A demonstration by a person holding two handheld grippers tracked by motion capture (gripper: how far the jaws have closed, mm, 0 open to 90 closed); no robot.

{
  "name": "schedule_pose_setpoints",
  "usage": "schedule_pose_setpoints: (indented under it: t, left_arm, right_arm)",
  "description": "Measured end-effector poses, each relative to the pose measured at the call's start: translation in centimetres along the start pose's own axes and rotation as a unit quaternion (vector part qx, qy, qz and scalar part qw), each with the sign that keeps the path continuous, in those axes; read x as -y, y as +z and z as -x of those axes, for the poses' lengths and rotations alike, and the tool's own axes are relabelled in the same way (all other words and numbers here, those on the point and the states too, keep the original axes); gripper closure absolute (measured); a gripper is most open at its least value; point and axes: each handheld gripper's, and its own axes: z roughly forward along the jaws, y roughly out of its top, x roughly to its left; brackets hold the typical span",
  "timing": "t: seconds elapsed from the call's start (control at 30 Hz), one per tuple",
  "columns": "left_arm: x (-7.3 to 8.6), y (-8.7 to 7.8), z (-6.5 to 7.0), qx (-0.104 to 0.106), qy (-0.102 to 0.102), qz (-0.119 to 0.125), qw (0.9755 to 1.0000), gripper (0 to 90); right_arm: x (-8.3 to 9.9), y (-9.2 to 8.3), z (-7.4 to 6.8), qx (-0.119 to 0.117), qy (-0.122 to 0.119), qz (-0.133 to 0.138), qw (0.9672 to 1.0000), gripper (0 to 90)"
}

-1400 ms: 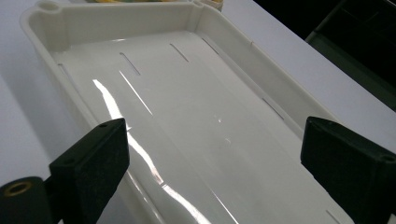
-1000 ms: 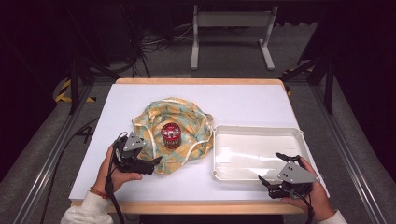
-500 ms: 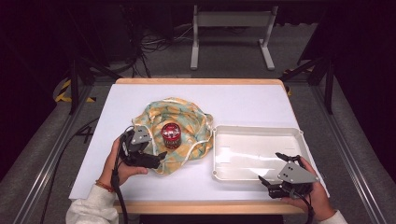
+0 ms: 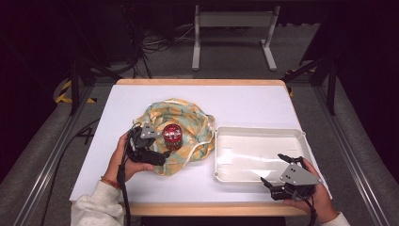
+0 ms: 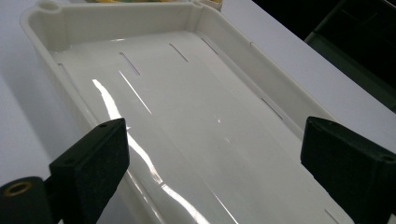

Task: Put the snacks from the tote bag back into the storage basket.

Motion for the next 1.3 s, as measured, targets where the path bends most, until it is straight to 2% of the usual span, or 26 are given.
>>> schedule_pose_setpoints:
  t: [0.37,0.63,0.83,1.0,1.13,1.3]
  left_arm:
    - [-1.1,0.5,-0.5,0.003,-0.005,-0.015,0.9999,9.3]
    - [-2.0,1.4,-0.6,0.004,-0.003,-0.039,0.9992,8.8]
    - [-2.6,2.2,-0.7,0.009,-0.001,-0.048,0.9988,8.6]
    - [-3.1,2.7,-0.7,0.014,-0.001,-0.060,0.9981,9.1]
    - [-3.4,3.3,-0.8,0.007,0.010,-0.080,0.9967,10.2]
    - [-3.8,3.6,-1.2,0.013,0.005,-0.087,0.9961,10.6]
  right_arm:
    - [0.0,0.0,0.0,0.000,0.000,0.000,1.0000,8.4]
    - [0.0,0.0,0.0,0.000,0.001,-0.001,1.0000,8.4]
    - [0.1,0.0,0.0,0.000,0.001,-0.001,1.0000,8.4]
    - [0.1,0.0,0.0,0.000,0.002,-0.001,1.0000,8.4]
    - [0.1,-0.1,0.0,0.000,0.002,-0.001,1.0000,8.4]
    - [0.2,-0.1,0.0,0.000,0.003,-0.002,1.0000,8.4]
